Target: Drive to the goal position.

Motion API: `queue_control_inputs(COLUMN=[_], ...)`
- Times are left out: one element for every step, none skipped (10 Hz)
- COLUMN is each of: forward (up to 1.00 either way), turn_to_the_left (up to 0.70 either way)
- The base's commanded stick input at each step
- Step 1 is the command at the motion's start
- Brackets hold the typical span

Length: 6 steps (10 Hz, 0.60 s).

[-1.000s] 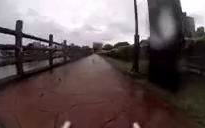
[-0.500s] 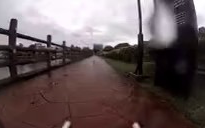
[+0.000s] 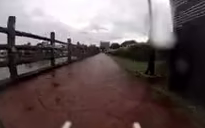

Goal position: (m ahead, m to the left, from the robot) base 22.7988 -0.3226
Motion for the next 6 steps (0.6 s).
queue_control_inputs(forward=[0.50,0.50,0.50,0.50,0.50,0.50], turn_to_the_left=[0.00,0.00,0.00,0.00,0.00,0.00])
